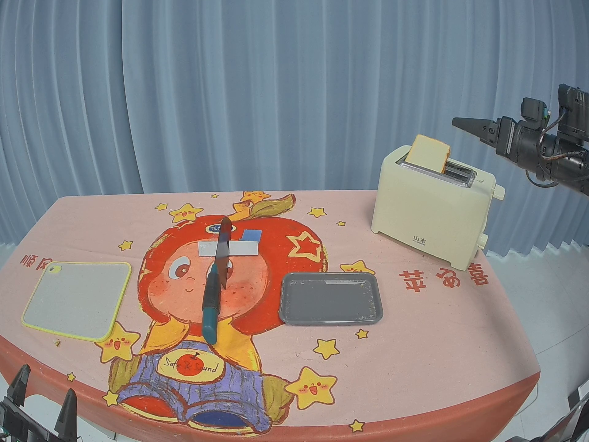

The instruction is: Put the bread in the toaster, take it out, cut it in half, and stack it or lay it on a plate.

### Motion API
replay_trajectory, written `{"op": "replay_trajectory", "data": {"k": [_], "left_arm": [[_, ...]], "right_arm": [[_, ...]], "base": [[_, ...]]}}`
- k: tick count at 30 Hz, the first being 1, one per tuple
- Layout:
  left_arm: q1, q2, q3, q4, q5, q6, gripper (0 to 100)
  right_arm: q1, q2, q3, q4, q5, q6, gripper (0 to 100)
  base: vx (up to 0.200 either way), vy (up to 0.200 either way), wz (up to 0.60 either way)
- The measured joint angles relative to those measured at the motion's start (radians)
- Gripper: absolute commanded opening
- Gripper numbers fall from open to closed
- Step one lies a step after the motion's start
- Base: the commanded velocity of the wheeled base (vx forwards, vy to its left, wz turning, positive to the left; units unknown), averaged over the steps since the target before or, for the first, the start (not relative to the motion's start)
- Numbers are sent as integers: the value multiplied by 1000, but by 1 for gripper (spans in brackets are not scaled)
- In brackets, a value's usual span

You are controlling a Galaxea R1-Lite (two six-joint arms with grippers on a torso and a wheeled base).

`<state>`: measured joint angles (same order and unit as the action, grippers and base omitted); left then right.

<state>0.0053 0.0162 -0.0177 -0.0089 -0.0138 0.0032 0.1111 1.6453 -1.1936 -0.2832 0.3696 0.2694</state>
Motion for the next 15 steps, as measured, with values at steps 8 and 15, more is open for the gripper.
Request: {"op": "replay_trajectory", "data": {"k": [8,15], "left_arm": [[0,0,0,0,0,0,100],[0,0,0,0,0,0,100]], "right_arm": [[-1,37,-20,-1,-1,4,100],[-8,67,-42,1,-7,10,100]], "base": [[0,0,0],[0,0,0]]}}
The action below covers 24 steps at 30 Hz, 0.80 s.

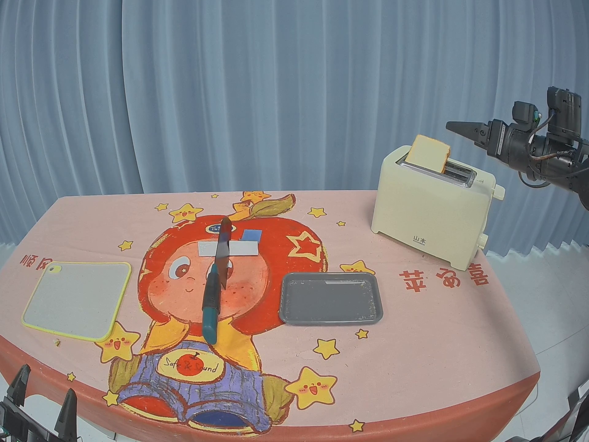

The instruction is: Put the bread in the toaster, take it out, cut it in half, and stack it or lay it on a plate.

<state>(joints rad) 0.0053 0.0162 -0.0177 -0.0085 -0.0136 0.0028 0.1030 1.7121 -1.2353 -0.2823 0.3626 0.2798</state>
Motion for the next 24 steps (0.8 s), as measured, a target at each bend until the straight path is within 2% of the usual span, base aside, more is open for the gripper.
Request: {"op": "replay_trajectory", "data": {"k": [5,19,24], "left_arm": [[0,0,0,0,0,0,100],[0,0,0,0,0,0,100],[0,0,0,0,0,0,100]], "right_arm": [[-4,50,-26,0,-9,7,100],[-18,172,-109,-1,-17,99,100],[-27,201,-129,-1,-18,104,100]], "base": [[0,0,0],[0,0,0],[0,0,0]]}}
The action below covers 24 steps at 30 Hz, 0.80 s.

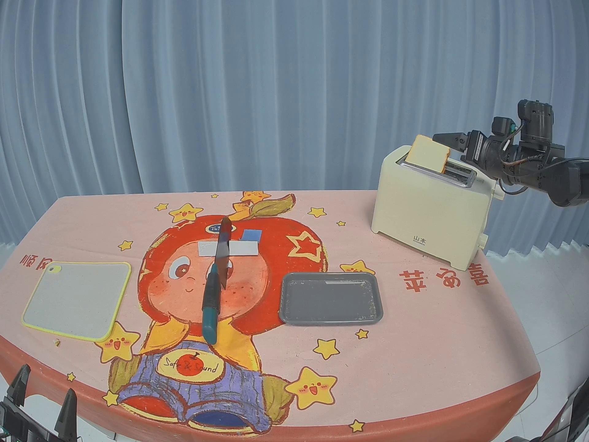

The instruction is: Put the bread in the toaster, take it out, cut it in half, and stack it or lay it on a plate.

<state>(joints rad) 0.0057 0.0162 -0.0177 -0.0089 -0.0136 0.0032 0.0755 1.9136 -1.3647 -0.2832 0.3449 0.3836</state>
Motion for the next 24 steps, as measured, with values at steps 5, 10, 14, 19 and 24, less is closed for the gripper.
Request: {"op": "replay_trajectory", "data": {"k": [5,10,14,19,24], "left_arm": [[0,0,0,0,0,0,100],[0,0,0,0,0,0,100],[0,0,0,0,0,0,100],[0,0,0,0,0,0,100],[0,0,0,0,0,0,100]], "right_arm": [[-7,25,-15,0,2,5,100],[-8,43,-24,0,2,22,100],[-9,57,-36,0,3,34,100],[-9,73,-47,-1,3,38,100],[-7,83,-53,-4,3,39,100]], "base": [[0,0,0],[0,0,0],[0,0,0],[0,0,0],[0,0,0]]}}
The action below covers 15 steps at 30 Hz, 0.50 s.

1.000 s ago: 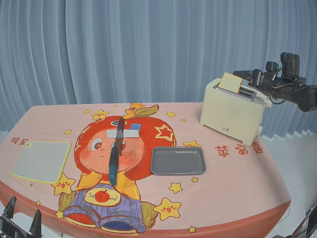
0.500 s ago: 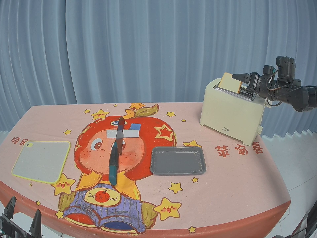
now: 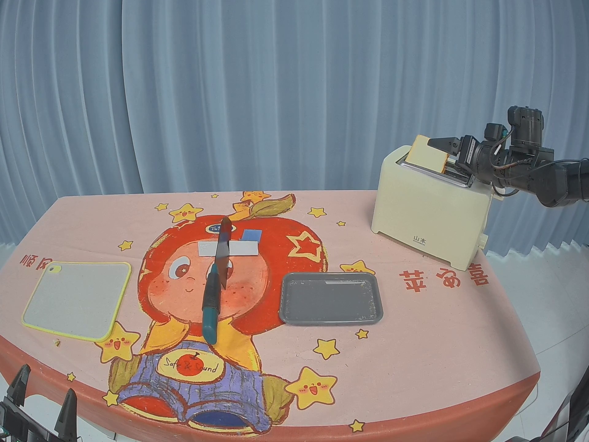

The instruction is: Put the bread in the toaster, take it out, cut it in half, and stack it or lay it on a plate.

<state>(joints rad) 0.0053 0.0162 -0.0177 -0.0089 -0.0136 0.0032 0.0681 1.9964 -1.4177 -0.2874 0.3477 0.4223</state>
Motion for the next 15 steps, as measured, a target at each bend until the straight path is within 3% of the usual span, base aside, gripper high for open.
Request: {"op": "replay_trajectory", "data": {"k": [15], "left_arm": [[0,0,0,0,0,0,100]], "right_arm": [[-2,6,-10,4,-1,1,100]], "base": [[0,0,0]]}}
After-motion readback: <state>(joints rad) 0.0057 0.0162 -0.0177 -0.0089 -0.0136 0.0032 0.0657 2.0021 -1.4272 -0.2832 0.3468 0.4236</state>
